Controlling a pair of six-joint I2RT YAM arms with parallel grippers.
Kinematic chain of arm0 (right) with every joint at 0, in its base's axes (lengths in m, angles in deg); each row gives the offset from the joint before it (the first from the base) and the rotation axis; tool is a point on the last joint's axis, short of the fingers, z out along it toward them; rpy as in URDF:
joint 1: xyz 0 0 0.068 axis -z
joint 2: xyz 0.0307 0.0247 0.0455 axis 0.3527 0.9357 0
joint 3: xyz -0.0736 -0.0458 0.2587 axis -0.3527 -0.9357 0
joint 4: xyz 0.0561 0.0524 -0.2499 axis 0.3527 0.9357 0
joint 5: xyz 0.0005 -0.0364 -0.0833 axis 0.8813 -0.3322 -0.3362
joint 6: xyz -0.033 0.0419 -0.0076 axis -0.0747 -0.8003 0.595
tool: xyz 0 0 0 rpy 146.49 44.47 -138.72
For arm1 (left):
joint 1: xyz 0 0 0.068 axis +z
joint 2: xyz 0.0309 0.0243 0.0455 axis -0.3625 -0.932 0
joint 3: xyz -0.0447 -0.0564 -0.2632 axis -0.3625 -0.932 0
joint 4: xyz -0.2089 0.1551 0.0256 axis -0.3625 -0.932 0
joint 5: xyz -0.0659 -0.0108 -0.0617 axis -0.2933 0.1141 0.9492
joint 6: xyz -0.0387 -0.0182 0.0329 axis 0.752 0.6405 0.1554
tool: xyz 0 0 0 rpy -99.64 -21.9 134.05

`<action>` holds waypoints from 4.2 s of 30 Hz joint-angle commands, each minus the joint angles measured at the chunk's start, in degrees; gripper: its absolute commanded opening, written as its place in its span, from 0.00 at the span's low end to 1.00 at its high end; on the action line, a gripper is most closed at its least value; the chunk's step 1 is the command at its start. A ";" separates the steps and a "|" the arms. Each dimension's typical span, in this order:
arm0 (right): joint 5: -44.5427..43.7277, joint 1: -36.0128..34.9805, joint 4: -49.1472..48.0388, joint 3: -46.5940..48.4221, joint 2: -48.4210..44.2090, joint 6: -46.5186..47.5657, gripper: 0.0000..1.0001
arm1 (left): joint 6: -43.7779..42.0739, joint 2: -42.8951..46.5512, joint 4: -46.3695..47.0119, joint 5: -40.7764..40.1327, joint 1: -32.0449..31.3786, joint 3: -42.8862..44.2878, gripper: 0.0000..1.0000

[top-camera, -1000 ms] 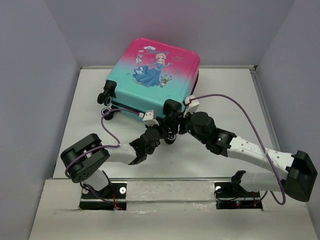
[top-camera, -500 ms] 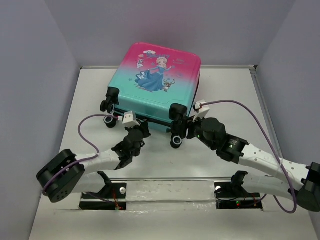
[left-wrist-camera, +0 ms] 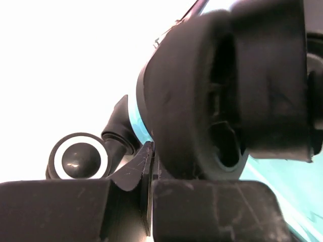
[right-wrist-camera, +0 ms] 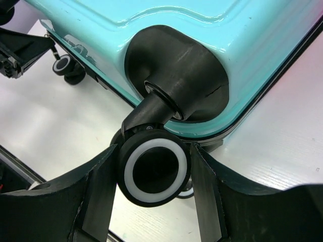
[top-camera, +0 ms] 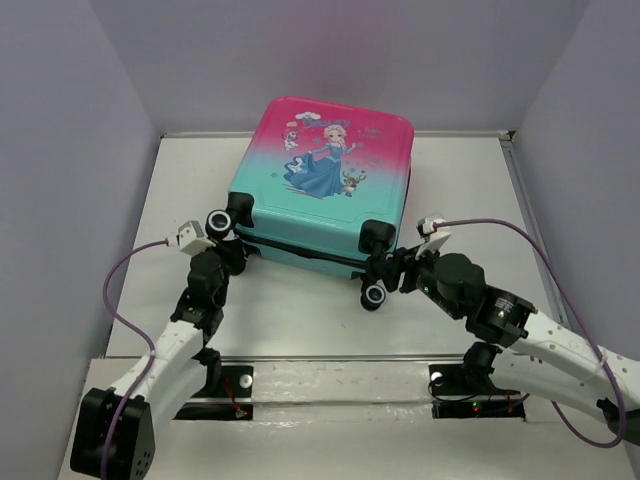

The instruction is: Pack the luggage

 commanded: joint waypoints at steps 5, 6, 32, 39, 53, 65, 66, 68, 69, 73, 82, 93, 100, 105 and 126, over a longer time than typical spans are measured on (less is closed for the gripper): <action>-20.70 2.05 9.55 4.31 -8.14 -1.24 0.07 | 4.29 1.10 5.30 4.01 20.02 -2.14 0.06; -20.72 2.05 9.56 4.32 -8.49 -1.24 0.07 | 4.30 1.36 6.71 5.27 20.11 -2.58 0.06; 9.60 -13.95 7.98 47.03 43.95 9.75 0.96 | -9.41 7.44 21.93 26.37 -3.86 -1.09 0.06; 6.21 -14.65 5.70 46.61 48.81 5.01 0.99 | -12.48 4.01 22.63 25.68 -12.28 2.86 0.06; -15.52 -14.65 10.09 41.68 51.00 -1.07 0.80 | -15.91 0.75 21.76 21.89 -21.55 5.94 0.06; -16.50 -11.93 12.38 28.42 39.68 -2.56 0.07 | -19.08 -3.11 14.81 13.00 -21.02 6.91 0.06; -16.32 -11.40 12.37 27.88 38.71 -2.39 0.07 | -18.73 -3.20 14.81 13.88 -21.02 7.00 0.06; -16.15 -11.40 12.37 27.00 36.69 -1.69 0.07 | -17.68 -2.86 14.46 15.55 -21.02 6.48 0.06; -16.23 -11.40 12.37 26.74 36.16 -1.42 0.07 | -17.41 -2.50 13.15 15.56 -20.93 6.04 0.06; -16.15 -10.35 12.29 24.81 33.52 -1.24 0.07 | -16.01 0.13 7.97 16.17 -21.02 2.79 0.22; -14.74 -9.82 10.18 22.96 31.84 -1.16 0.07 | -14.86 -6.00 11.29 21.02 -26.90 1.46 0.60; -12.81 -9.82 8.25 21.73 31.06 -0.80 0.07 | -16.71 -21.73 15.95 13.99 -28.49 9.90 0.58; -11.58 -9.82 7.45 20.06 29.83 -0.63 0.07 | -16.97 -24.74 17.98 8.37 -28.49 11.39 0.26; -11.49 -9.82 7.54 17.95 27.81 -0.63 0.07 | -16.62 -21.49 14.82 0.54 -28.49 10.34 0.06; 0.55 -13.94 4.12 12.23 22.26 -0.98 0.07 | -6.61 -9.91 1.99 -0.70 -6.87 14.21 0.60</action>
